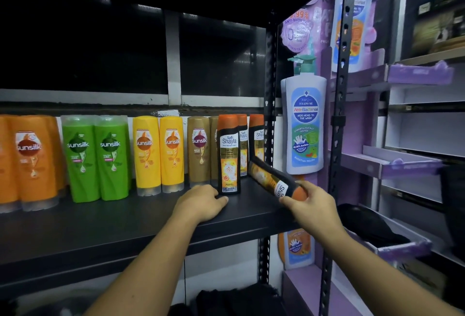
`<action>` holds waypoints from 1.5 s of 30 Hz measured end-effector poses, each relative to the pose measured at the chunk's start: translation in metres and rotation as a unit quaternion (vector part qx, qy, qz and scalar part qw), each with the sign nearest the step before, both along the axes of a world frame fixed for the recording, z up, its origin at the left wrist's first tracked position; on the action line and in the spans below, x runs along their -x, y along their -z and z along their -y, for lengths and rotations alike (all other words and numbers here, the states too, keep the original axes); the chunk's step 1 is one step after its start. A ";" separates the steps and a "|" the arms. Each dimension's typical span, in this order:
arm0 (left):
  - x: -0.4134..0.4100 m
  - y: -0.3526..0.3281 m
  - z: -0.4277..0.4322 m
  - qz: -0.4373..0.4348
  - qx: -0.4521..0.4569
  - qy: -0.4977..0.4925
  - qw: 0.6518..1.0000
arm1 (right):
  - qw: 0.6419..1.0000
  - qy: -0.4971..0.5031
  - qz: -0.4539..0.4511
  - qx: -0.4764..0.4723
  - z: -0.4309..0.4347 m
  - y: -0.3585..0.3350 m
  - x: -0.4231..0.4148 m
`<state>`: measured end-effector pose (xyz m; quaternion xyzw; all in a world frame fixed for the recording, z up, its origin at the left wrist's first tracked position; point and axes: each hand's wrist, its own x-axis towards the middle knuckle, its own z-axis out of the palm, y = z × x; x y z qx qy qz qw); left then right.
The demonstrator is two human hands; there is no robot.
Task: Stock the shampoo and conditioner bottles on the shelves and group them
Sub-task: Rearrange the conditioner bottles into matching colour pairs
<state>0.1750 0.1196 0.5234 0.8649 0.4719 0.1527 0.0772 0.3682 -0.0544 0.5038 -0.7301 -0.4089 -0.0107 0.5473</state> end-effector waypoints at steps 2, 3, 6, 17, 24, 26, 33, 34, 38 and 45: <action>0.000 0.000 0.000 -0.006 -0.003 -0.004 1.000 | 1.000 -0.003 -0.014 -0.008 0.006 -0.004 -0.001; 0.001 0.001 0.000 -0.010 -0.005 -0.005 1.000 | 1.000 -0.004 -0.020 -0.019 0.008 -0.006 -0.001; 0.001 0.002 0.000 -0.013 -0.013 -0.006 1.000 | 0.997 -0.002 -0.029 -0.069 0.012 -0.016 0.004; 0.001 0.004 0.001 -0.003 -0.023 -0.009 1.000 | 0.930 -0.132 -0.197 -0.281 -0.037 -0.085 0.009; 0.001 0.006 -0.002 0.003 -0.032 -0.007 0.999 | 0.941 -0.202 -0.180 -0.201 -0.071 -0.104 0.013; 0.001 0.006 -0.002 0.004 -0.034 -0.004 0.999 | 0.940 -0.222 -0.176 -0.191 -0.073 -0.101 0.011; 0.003 0.006 0.003 0.035 -0.046 0.000 0.998 | 0.977 -0.209 -0.016 0.029 -0.057 -0.057 0.004; 0.003 0.006 0.004 0.052 -0.044 0.003 0.998 | 0.980 -0.189 0.003 0.065 -0.057 -0.050 0.002; 0.001 -0.001 -0.002 0.155 0.001 0.018 0.988 | 0.986 -0.150 -0.009 0.066 -0.064 -0.040 -0.010; -0.028 -0.014 -0.017 0.256 0.045 0.048 0.965 | 0.995 -0.094 -0.012 0.041 -0.093 -0.034 -0.039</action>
